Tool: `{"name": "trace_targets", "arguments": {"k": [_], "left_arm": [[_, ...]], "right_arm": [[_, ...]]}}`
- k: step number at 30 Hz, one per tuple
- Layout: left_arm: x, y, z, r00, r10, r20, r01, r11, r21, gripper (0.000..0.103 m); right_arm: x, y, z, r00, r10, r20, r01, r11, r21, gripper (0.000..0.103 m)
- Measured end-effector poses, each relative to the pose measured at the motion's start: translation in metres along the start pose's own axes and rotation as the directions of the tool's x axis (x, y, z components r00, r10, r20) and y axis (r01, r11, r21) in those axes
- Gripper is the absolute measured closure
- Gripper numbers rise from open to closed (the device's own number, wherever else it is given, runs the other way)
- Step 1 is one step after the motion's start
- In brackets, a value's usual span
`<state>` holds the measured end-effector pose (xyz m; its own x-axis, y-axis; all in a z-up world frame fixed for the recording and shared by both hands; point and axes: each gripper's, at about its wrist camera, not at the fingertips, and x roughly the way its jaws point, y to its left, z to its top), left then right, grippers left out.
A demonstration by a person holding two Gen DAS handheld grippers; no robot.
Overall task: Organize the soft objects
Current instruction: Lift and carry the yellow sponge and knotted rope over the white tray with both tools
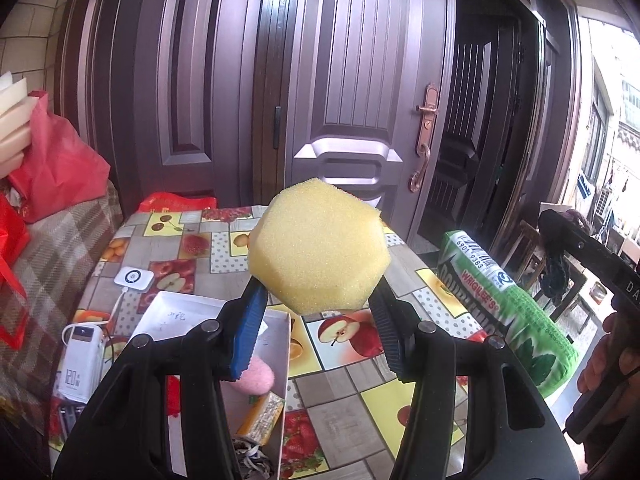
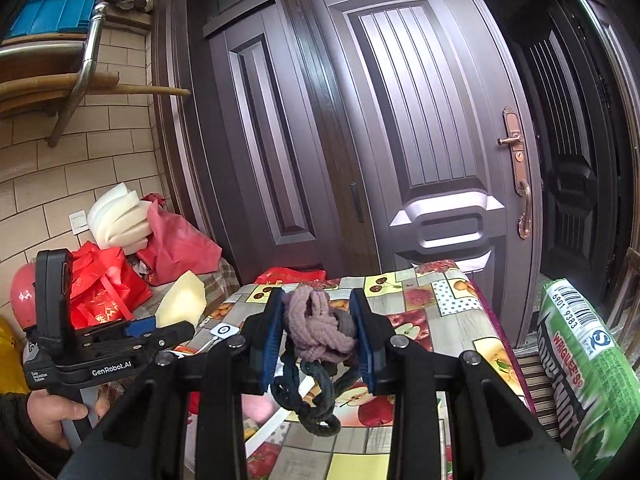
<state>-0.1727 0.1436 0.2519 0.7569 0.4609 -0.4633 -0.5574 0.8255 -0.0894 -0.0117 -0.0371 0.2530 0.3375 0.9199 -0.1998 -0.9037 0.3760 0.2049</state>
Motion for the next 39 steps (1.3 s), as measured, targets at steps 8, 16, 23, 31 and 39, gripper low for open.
{"name": "trace_targets", "arguments": {"k": [8,16,23,31,39], "left_arm": [[-0.01,0.012,-0.003,1.0,0.007,0.008,-0.006,1.0,-0.013,0.051],[-0.013,0.014,-0.003,1.0,0.008,0.009,-0.008,1.0,-0.018,0.051],[-0.016,0.021,-0.004,1.0,0.009,0.011,-0.009,1.0,-0.025,0.051],[-0.016,0.028,-0.005,1.0,0.021,0.004,-0.021,0.999,-0.043,0.051],[-0.016,0.032,-0.008,0.999,0.032,0.0,-0.032,0.998,-0.056,0.051]], "right_arm": [[0.003,0.009,-0.001,1.0,0.009,-0.002,-0.009,1.0,-0.007,0.071],[0.004,0.01,-0.001,1.0,0.021,-0.006,-0.021,1.0,-0.016,0.07],[0.005,0.013,0.0,0.999,0.032,-0.012,-0.032,0.999,-0.024,0.07],[0.011,0.015,0.0,0.999,0.046,-0.028,-0.047,0.998,-0.032,0.07],[0.016,0.022,-0.001,0.997,0.06,-0.043,-0.062,0.997,-0.041,0.07]]}}
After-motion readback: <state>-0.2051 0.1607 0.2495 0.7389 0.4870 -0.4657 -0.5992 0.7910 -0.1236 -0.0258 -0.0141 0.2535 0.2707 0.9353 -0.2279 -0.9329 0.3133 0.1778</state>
